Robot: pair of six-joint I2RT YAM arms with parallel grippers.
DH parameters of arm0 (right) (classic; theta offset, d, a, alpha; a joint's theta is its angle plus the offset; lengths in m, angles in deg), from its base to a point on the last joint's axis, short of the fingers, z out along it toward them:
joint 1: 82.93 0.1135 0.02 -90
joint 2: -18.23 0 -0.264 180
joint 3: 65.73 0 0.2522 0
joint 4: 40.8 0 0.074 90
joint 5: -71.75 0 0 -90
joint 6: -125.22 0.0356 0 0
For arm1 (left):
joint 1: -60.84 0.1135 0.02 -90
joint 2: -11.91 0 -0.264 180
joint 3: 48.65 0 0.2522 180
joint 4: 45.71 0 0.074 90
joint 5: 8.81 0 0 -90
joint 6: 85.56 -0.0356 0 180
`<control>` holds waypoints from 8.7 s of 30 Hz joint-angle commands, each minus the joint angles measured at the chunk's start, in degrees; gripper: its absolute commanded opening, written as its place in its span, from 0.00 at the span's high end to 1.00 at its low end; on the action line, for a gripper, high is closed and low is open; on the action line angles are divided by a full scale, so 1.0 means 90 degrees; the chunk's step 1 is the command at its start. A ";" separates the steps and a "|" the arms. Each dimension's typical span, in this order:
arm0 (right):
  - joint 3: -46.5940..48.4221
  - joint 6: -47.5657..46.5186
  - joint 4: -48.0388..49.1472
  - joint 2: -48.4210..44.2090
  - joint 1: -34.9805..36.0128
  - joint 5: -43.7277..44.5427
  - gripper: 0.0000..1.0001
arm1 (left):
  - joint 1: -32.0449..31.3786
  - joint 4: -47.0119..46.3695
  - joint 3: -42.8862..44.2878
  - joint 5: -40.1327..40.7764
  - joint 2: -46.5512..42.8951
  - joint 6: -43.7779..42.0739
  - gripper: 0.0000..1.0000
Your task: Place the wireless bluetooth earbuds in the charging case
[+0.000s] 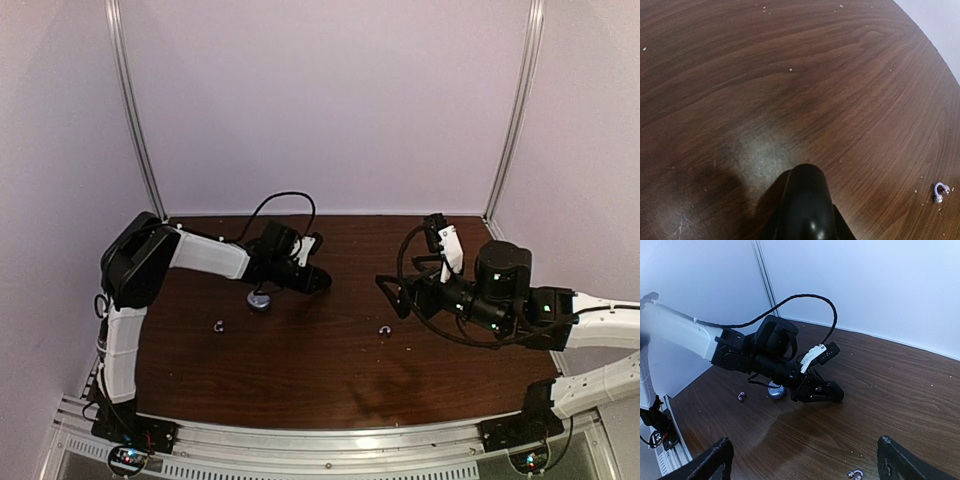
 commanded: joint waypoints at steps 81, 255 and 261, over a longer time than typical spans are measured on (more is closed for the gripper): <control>0.0411 -0.0190 0.0000 0.0950 -0.0738 -0.2198 0.00 | 0.0645 0.0326 -0.3126 0.0610 -0.2582 -0.1615 0.32; 0.2775 -0.1556 -0.1581 0.2143 0.0040 -0.5546 0.91 | -0.2572 -0.2710 -0.4566 -0.1385 -0.6232 -0.1532 0.47; 0.2798 -0.1540 -0.1572 0.2116 0.0051 -0.5495 0.91 | -0.2568 -0.2759 -0.4594 -0.1424 -0.6217 -0.1537 0.57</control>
